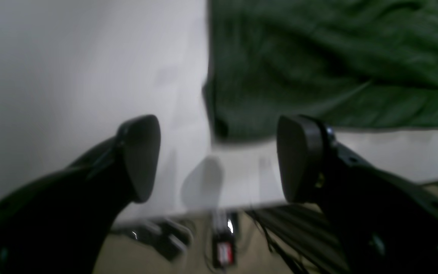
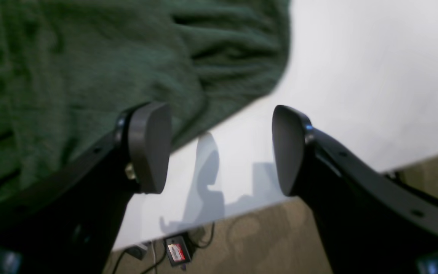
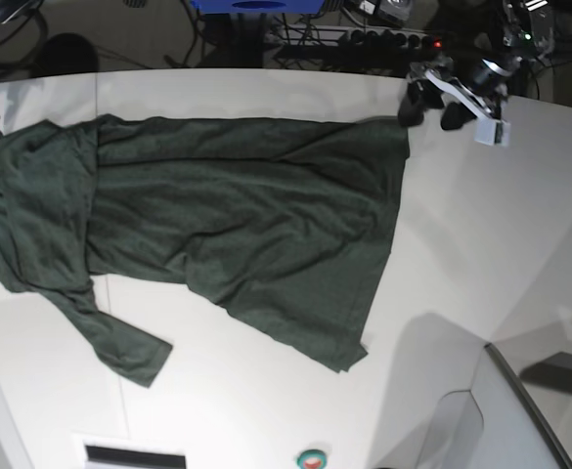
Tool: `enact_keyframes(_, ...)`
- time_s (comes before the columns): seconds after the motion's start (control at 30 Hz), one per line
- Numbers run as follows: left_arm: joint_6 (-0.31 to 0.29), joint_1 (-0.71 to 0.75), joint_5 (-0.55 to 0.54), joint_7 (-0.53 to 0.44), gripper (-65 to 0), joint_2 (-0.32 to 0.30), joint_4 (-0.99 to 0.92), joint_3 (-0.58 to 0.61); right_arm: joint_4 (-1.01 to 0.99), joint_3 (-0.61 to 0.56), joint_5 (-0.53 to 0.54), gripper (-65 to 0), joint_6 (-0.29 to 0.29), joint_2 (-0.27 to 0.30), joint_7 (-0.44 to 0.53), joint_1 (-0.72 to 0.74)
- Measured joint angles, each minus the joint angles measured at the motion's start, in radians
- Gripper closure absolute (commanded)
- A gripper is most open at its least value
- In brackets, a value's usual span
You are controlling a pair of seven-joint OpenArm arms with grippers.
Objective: Layout the t-shirt on the table in an organized manner, then fold the t-shirt properly
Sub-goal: 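Release the shirt with the right gripper and grasp its hem corner with the left gripper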
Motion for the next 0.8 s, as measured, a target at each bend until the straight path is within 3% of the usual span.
enact_keyframes(0.07,-0.094,-0.006,0.000,0.002,-45.3,0.027,-0.030,-0.005,0.000,0.000,0.002,-39.5,0.000,0.004,0.005,0.000)
enact_keyframes(0.1,-0.111,-0.016,-0.007,-0.002,-45.3,0.037,-0.051,-0.006,0.000,0.001,0.002,-39.6,0.000,0.007,0.003,-0.002)
enact_keyframes(0.23,-0.106,-0.034,-0.007,-0.005,-44.8,0.045,-0.137,-0.008,-0.031,0.002,0.003,-39.6,0.000,0.038,0.002,-0.005)
enact_keyframes(0.7,-0.120,-0.152,-0.039,-0.039,-44.3,0.100,-0.268,-0.002,-0.152,0.004,0.002,-39.6,0.000,0.054,0.008,0.000)
enact_keyframes(0.8,-0.135,-0.179,-0.055,-0.055,-44.3,0.103,-0.323,-0.002,-0.236,0.006,0.068,-39.8,0.000,0.062,0.006,0.017)
